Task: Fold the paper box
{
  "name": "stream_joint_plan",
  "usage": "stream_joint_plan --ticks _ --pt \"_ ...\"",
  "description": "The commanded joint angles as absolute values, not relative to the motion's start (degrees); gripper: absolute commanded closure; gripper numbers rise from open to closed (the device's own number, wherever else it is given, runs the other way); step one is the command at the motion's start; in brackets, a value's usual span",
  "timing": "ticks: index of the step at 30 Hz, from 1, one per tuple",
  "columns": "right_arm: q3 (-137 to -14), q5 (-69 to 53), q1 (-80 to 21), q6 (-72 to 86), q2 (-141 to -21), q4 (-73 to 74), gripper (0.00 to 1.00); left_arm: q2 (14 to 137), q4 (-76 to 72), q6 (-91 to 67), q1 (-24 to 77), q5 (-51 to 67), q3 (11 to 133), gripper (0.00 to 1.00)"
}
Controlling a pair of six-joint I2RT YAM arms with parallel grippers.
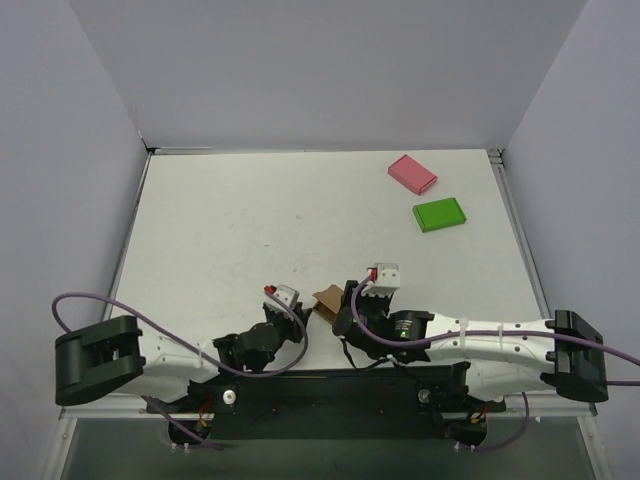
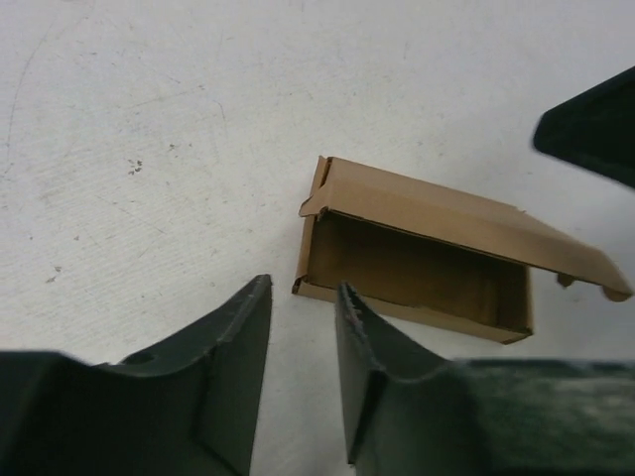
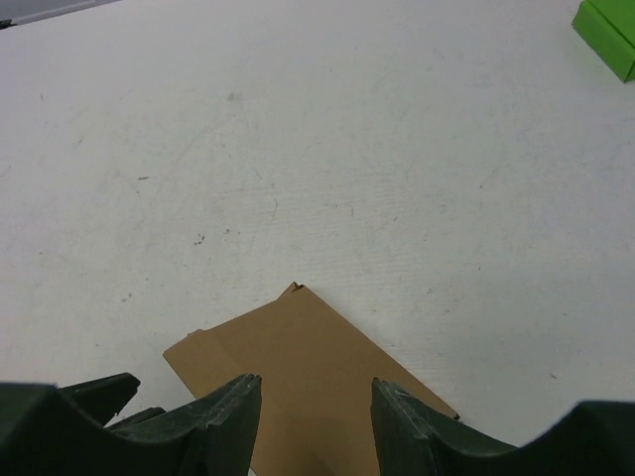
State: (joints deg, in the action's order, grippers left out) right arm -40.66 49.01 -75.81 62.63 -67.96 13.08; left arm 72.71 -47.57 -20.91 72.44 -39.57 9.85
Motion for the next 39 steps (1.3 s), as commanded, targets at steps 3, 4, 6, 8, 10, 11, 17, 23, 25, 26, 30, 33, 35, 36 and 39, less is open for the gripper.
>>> stream_joint_plan --ticks 3,4,6,8,10,11,17,23,25,26,30,33,35,36,39 --pt "-39.99 40.79 -71.63 57.04 -71.80 4.31 0.59 56.10 -26.69 -26.52 71.11 -35.42 10.37 0.46" --pt "-39.99 40.26 -71.28 57.04 -72.33 3.87 0.60 53.73 -23.59 -27.67 70.15 -34.98 10.98 0.45" --pt "-39.82 38.68 -70.84 57.65 -73.91 3.87 0.66 46.69 -17.18 -29.96 68.56 -34.19 12.38 0.43" --pt "-39.38 37.54 -70.66 58.18 -74.88 3.95 0.69 41.34 -14.51 -31.11 64.18 -30.34 13.35 0.39" --pt "-38.59 36.13 -70.49 59.15 -76.20 3.95 0.71 40.17 -11.70 -32.95 59.09 -24.20 15.64 0.37" --pt "-38.32 35.69 -70.40 59.50 -76.64 4.04 0.71 41.21 -11.25 -33.57 54.02 -17.04 16.51 0.36" --pt "-36.48 33.31 -69.96 61.70 -80.15 4.39 0.73 54.47 -16.16 -34.19 45.79 -3.26 21.44 0.35" --pt "-37.18 32.52 -69.61 62.32 -83.58 5.10 0.75 67.49 -23.81 -33.05 45.70 2.72 25.74 0.35" --pt "-37.27 32.61 -69.43 62.31 -83.93 5.36 0.75 71.08 -26.19 -32.87 45.70 4.39 26.63 0.35" --pt "-37.35 32.61 -69.35 62.31 -84.46 5.45 0.75 72.23 -26.63 -32.26 45.70 5.00 27.50 0.35" --pt "-37.09 31.99 -68.73 62.58 -85.69 5.62 0.75 77.33 -28.91 -31.47 45.97 7.55 28.91 0.35" --pt "-37.26 32.08 -68.73 61.88 -85.43 5.62 0.75 79.28 -28.57 -31.11 46.32 6.86 28.83 0.35" --pt "-37.35 32.43 -68.64 61.26 -84.30 5.80 0.74 78.31 -28.48 -31.64 46.06 5.72 28.30 0.35" --pt "-37.44 32.95 -68.82 60.74 -83.77 5.89 0.72 77.70 -27.69 -31.73 45.79 5.45 28.13 0.35" --pt "-37.53 34.54 -69.43 57.49 -80.43 6.24 0.61 74.63 -22.36 -31.12 44.48 5.36 29.18 0.33"
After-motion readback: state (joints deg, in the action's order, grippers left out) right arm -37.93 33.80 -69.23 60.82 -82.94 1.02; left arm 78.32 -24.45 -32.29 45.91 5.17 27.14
